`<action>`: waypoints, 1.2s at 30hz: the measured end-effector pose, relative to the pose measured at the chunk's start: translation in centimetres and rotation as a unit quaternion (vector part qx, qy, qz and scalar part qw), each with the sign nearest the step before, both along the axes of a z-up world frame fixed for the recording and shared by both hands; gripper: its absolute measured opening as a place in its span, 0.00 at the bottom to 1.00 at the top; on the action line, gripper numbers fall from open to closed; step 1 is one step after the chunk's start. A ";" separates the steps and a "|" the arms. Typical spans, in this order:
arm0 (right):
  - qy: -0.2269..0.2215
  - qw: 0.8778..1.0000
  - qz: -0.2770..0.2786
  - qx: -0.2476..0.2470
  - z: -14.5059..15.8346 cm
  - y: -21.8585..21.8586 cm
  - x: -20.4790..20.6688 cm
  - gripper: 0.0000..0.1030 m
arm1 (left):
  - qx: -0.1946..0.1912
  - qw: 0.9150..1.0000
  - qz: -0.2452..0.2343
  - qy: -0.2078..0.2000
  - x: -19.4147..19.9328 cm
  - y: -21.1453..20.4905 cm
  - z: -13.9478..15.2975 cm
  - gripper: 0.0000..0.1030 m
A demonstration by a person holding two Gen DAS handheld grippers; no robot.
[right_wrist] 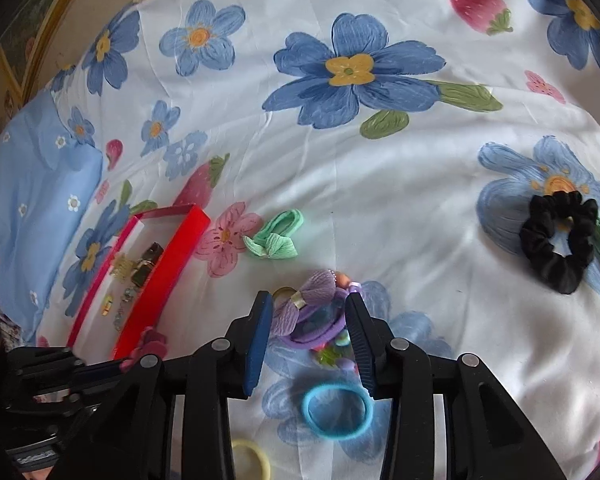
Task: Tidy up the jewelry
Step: 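Grasp the pink hair clip with the left tool while the right tool grasps the purple hair tie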
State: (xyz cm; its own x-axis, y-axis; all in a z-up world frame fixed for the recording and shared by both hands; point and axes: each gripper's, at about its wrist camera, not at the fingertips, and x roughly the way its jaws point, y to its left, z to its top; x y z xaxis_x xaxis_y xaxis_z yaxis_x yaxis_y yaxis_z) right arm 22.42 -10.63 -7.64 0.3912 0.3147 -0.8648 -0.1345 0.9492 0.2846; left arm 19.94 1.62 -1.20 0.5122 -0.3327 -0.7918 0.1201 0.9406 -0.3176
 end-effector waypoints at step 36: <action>-0.025 0.999 0.002 0.021 2.4 3.7 -2.8 0.10 | -0.018 0.995 0.090 -0.025 -6.4 9.4 2.6 0.10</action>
